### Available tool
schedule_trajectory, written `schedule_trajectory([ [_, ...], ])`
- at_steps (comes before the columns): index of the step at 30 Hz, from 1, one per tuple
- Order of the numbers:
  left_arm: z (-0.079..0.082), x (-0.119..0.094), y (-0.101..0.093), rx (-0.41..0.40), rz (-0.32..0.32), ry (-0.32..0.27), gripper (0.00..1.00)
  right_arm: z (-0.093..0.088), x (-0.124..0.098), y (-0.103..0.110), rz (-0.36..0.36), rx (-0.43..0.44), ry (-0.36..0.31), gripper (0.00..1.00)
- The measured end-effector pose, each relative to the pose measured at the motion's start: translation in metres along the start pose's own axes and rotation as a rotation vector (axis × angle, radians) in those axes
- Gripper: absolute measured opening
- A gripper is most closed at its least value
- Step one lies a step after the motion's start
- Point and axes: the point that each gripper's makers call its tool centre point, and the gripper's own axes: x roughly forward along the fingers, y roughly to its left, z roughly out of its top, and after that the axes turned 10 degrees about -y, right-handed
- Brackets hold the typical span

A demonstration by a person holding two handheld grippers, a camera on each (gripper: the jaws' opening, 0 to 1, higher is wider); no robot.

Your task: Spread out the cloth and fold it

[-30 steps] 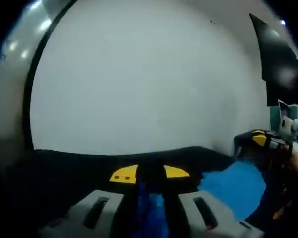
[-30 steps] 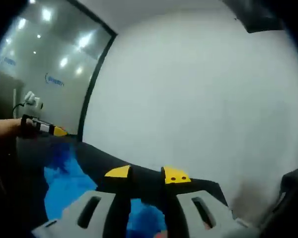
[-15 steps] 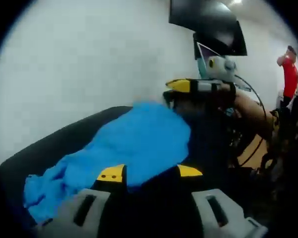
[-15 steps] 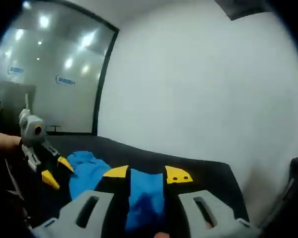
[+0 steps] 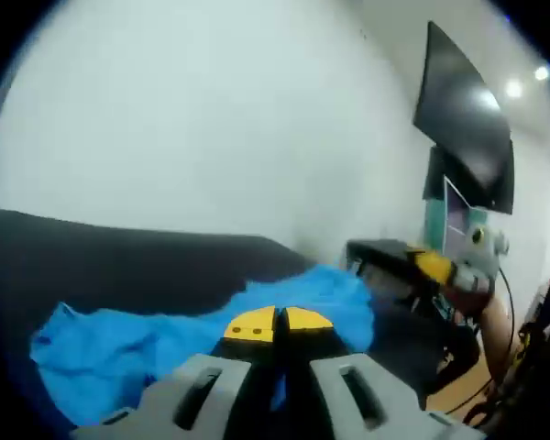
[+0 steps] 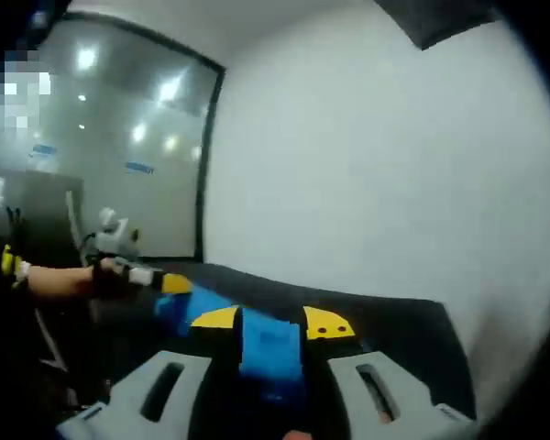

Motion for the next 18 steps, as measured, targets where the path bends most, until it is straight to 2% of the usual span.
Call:
schedule_trajectory([
  [1, 0.006, -0.001, 0.005, 0.002, 0.009, -0.01, 0.01, -0.009, 0.001, 0.018, 0.081, 0.001, 0.033, 0.25],
  [3, 0.014, -0.004, 0.016, 0.007, 0.037, -0.025, 0.01, -0.026, 0.008, 0.032, 0.127, -0.077, 0.069, 0.27],
  [4, 0.019, -0.006, 0.026, 0.043, 0.074, -0.041, 0.01, -0.034, 0.01, 0.032, 0.127, -0.101, 0.09, 0.26],
  [5, 0.023, -0.008, 0.041, 0.113, 0.123, -0.048, 0.01, -0.038, 0.013, 0.029, 0.107, -0.095, 0.095, 0.26],
  [6, 0.025, -0.013, 0.058, 0.148, 0.19, -0.048, 0.01, -0.042, 0.013, 0.025, 0.089, -0.087, 0.1, 0.26],
  [7, 0.029, -0.019, 0.076, 0.139, 0.235, -0.063, 0.01, -0.045, 0.012, 0.019, 0.059, -0.057, 0.1, 0.26],
  [10, 0.026, -0.033, 0.105, -0.005, 0.287, -0.078, 0.01, -0.045, 0.006, 0.008, 0.029, -0.031, 0.086, 0.26],
  [13, 0.026, -0.048, 0.128, -0.026, 0.338, -0.097, 0.01, -0.046, 0.001, -0.001, -0.002, -0.025, 0.087, 0.26],
  [16, 0.028, -0.056, 0.132, -0.076, 0.344, -0.111, 0.01, -0.053, 0.002, -0.007, -0.03, -0.025, 0.105, 0.26],
  [18, 0.037, -0.057, 0.12, -0.111, 0.304, -0.147, 0.01, -0.063, 0.005, -0.013, -0.057, -0.047, 0.134, 0.27],
])
